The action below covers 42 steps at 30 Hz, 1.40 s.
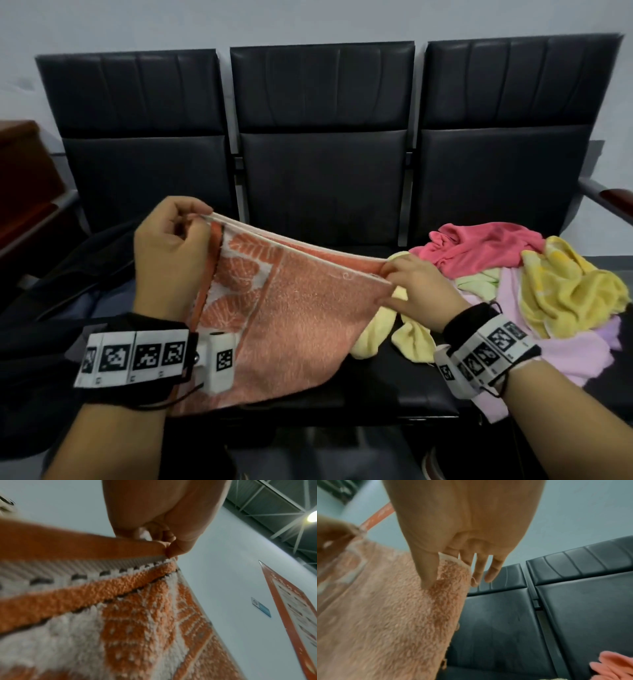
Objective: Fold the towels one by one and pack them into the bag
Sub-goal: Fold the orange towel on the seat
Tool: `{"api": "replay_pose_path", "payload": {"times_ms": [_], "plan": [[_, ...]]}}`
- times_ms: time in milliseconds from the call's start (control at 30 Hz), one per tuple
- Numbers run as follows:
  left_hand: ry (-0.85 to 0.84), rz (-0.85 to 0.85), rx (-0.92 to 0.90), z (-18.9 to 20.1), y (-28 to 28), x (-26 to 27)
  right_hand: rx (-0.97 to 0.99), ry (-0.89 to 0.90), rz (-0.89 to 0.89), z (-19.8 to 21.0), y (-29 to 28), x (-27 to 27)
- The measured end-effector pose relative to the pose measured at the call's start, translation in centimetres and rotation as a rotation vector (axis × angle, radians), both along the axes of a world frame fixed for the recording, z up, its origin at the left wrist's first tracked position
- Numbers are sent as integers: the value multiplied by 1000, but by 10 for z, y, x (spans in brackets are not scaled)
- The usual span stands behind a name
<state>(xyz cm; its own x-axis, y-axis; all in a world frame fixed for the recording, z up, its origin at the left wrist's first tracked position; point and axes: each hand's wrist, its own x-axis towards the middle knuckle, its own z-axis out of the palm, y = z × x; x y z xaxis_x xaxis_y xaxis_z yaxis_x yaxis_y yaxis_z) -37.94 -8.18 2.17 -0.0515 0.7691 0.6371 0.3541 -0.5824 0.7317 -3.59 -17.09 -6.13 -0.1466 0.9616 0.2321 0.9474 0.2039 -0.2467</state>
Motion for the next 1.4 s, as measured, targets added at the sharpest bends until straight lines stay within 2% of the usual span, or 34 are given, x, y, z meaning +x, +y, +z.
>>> {"api": "replay_pose_path", "payload": {"times_ms": [100,267,400,500,700,900,967,1100,1200,1400], "plan": [[-3,47,-17,-2,8,-13,174,210,-22,24,-1,5],[-14,78,-11,-6,18,-23,325,478,-71,60,-4,0],[-29,100,-19,-3,21,-22,441,519,-80,78,-7,-7],[-42,127,-8,5,21,-22,450,526,-97,92,-10,-7],[-56,133,0,15,15,-26,416,750,-86,104,-27,-1],[-62,109,40,19,5,-25,517,740,-67,112,-30,5],[-49,104,18,15,10,-24,516,679,-100,111,-22,8],[35,119,-134,-6,36,-17,449,614,-245,94,11,12],[46,111,-251,-14,58,-10,345,730,-306,86,36,7],[-39,122,-52,15,73,-20,533,849,-150,115,42,3]]}}
